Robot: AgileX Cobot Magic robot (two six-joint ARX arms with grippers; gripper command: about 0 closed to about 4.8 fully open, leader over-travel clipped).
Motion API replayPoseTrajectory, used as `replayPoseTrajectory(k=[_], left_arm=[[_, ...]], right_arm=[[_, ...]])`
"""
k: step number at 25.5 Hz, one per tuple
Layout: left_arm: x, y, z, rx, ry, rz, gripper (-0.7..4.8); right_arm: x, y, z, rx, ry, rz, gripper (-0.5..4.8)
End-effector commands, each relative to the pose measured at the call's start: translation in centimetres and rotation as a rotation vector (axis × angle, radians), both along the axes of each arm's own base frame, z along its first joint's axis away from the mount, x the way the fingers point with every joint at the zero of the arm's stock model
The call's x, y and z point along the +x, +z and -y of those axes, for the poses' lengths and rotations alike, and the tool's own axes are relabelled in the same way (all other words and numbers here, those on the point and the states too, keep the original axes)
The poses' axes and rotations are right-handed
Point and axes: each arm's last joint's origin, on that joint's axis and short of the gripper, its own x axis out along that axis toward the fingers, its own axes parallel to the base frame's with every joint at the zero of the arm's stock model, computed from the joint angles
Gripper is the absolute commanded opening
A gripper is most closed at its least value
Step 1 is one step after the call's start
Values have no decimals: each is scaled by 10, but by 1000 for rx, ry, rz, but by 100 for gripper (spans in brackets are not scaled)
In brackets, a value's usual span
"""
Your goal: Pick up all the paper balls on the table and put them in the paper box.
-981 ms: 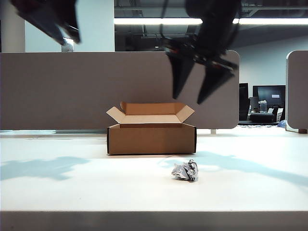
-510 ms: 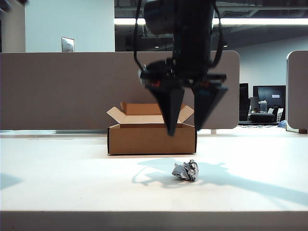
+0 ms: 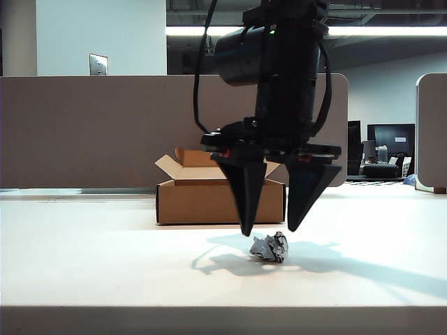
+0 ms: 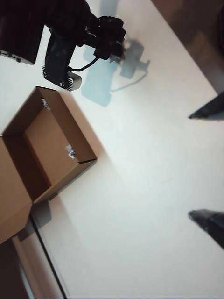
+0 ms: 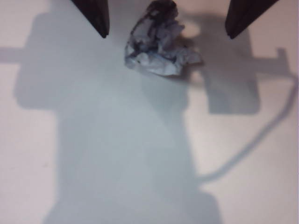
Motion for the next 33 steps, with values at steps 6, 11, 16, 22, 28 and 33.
replayPoseTrajectory(k=[6,11,16,22,28,33], left_arm=[[-2,-1,-1,-2,3,-20,237],[-2,-1,-1,-2,3,-20,237],[-1,0,0,-7,3,-7,237],[1,3,0,-15,13,27,237],[2,5,0,-20,13,40,237],[2,5,0,-20,13,40,237]], right_arm=[[4,-22,-4,-10,-47,-65,221],[5,-22,-6,1,-42,-61,133],[17,-8,-14,90,-41,48,121],[42,42,-28,229,10,261,121],[94,114,-21,432,-137,737,127],[129,102,0,407,-213,773,184]])
